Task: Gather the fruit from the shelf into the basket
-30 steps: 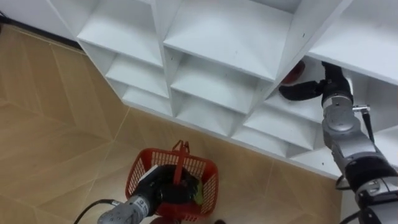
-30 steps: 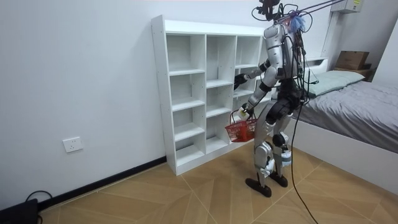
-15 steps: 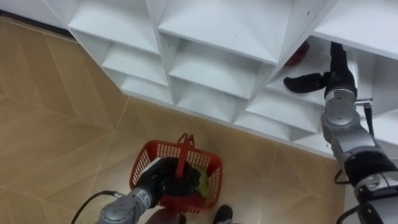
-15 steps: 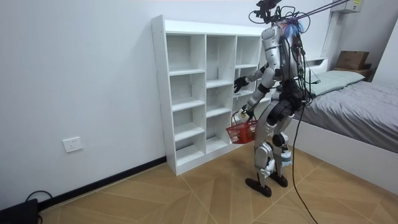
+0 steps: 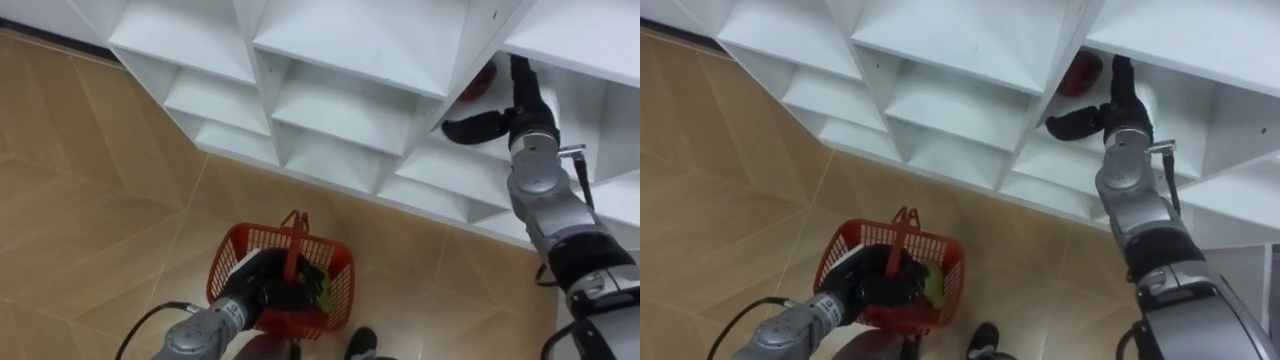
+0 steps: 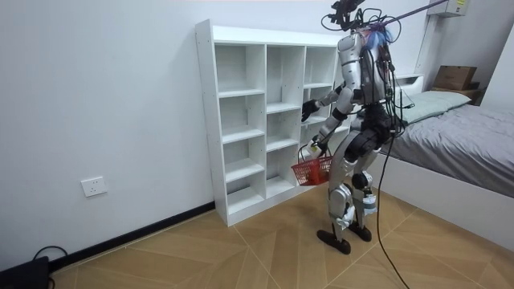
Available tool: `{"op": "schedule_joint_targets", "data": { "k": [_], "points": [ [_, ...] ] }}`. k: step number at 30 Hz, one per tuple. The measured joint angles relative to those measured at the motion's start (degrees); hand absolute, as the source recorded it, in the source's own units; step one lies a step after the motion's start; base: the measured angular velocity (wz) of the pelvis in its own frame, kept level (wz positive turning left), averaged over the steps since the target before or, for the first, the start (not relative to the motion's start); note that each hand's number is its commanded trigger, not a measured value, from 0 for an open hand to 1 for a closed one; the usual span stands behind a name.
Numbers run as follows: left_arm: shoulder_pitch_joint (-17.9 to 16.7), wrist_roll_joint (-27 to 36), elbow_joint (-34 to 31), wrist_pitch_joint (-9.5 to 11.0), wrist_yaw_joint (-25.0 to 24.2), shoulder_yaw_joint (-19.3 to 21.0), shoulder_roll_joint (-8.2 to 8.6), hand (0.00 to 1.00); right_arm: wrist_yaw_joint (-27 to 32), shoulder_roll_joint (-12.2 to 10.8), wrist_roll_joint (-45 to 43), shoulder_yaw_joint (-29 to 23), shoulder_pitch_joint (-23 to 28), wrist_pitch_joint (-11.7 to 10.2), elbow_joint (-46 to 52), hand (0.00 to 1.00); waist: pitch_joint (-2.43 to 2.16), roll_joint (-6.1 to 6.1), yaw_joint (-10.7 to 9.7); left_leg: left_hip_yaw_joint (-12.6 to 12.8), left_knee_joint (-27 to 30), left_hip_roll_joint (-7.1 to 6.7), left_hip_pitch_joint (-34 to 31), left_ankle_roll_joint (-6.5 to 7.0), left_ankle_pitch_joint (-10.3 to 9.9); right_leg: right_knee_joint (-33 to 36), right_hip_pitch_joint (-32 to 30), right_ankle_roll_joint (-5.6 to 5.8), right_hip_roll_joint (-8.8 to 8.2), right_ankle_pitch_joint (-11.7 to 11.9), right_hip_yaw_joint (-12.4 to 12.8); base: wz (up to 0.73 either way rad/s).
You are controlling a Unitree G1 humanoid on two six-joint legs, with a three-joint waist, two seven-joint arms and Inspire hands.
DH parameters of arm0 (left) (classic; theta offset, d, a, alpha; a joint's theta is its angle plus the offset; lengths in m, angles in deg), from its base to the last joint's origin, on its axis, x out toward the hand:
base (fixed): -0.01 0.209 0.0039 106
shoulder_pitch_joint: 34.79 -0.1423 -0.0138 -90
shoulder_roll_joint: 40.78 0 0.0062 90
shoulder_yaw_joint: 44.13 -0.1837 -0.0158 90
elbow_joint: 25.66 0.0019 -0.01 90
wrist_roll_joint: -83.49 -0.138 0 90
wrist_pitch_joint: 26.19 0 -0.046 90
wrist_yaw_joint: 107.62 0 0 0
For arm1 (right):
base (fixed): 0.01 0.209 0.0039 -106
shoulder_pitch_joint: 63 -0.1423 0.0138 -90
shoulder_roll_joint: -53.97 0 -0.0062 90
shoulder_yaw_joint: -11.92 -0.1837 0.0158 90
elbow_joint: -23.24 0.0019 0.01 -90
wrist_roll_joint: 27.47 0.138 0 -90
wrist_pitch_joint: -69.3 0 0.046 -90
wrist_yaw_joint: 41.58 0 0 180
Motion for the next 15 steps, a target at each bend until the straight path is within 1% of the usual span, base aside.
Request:
{"op": "schedule_joint_targets", "data": {
  "k": [2,7,15],
  "points": [
    [0.1,0.6,0.0,0.0,0.0,-0.6,0.02,1.0,-1.1,0.0,0.0,0.7,0.0,0.0,-0.1,0.0,0.03,0.05,0.0,0.0,-0.2,-0.01,0.0,0.0,0.0,-0.1,0.0,0.0,0.0,0.0,0.0,0.0],
    [0.1,0.6,0.0,0.0,0.0,-1.6,0.12,1.0,-1.4,0.0,-1.1,0.6,-0.1,0.0,-0.1,0.0,0.04,0.07,0.4,0.2,-0.6,-0.01,0.1,-0.01,0.0,-0.1,-0.3,0.0,0.0,0.0,0.1,-0.01],
    [0.4,0.9,0.0,0.0,0.0,-1.7,0.48,1.0,-1.5,0.0,-2.2,0.6,-0.2,0.0,0.3,0.0,0.01,0.12,0.6,0.3,-0.8,0.0,0.0,-0.01,0.0,-0.1,-0.5,0.0,0.02,0.0,0.1,0.0]
  ]
}}
